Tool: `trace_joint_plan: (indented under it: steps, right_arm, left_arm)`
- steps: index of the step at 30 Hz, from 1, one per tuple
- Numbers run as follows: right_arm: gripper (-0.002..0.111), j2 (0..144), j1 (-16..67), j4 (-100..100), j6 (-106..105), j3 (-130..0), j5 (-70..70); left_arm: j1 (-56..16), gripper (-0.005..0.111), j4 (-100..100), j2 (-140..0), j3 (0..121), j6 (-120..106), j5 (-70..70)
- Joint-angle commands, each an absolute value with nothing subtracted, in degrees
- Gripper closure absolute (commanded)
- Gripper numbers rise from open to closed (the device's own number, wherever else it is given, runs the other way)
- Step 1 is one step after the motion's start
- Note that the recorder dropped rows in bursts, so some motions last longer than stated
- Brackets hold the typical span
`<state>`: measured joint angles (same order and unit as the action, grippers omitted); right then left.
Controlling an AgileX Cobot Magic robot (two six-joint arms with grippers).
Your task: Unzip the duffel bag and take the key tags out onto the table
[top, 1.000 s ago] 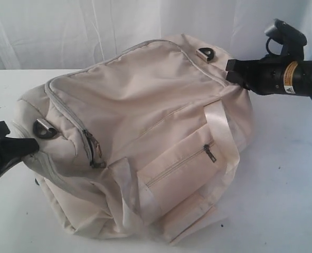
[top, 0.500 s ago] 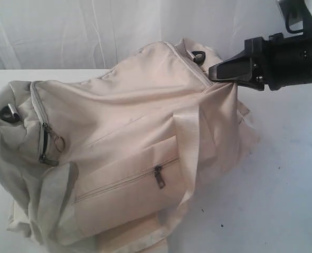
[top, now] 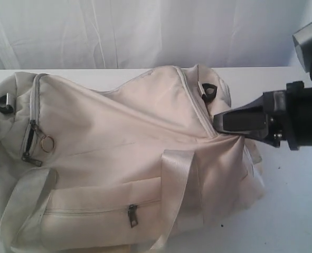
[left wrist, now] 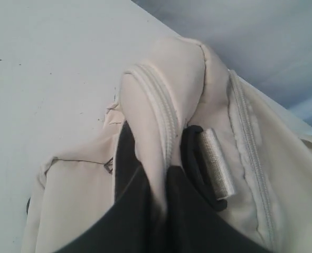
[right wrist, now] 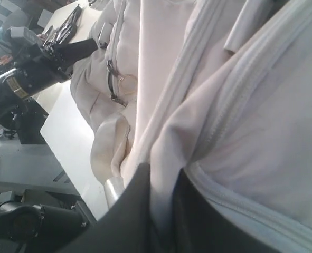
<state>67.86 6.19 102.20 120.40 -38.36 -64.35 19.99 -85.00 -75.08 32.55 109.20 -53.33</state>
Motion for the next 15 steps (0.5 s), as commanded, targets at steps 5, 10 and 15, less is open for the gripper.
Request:
trace_joint_plan:
  steps: [5, 10, 15]
  right_arm:
    - [0.108, 56.78, 6.23, 99.95, 120.58, -29.83, -69.96]
    - [0.087, 54.34, 6.23, 99.95, 118.21, -29.35, -63.24]
    - [0.046, 54.24, 6.23, 99.95, 118.21, -29.46, -48.18]
  left_arm:
    - [20.49, 0.107, -84.94, -74.63, 33.42, 109.59, -55.1]
    - [20.49, 0.106, -85.47, -74.63, 33.42, 109.59, -56.11]
    - [20.49, 0.081, -87.45, -74.63, 33.42, 109.59, -56.11]
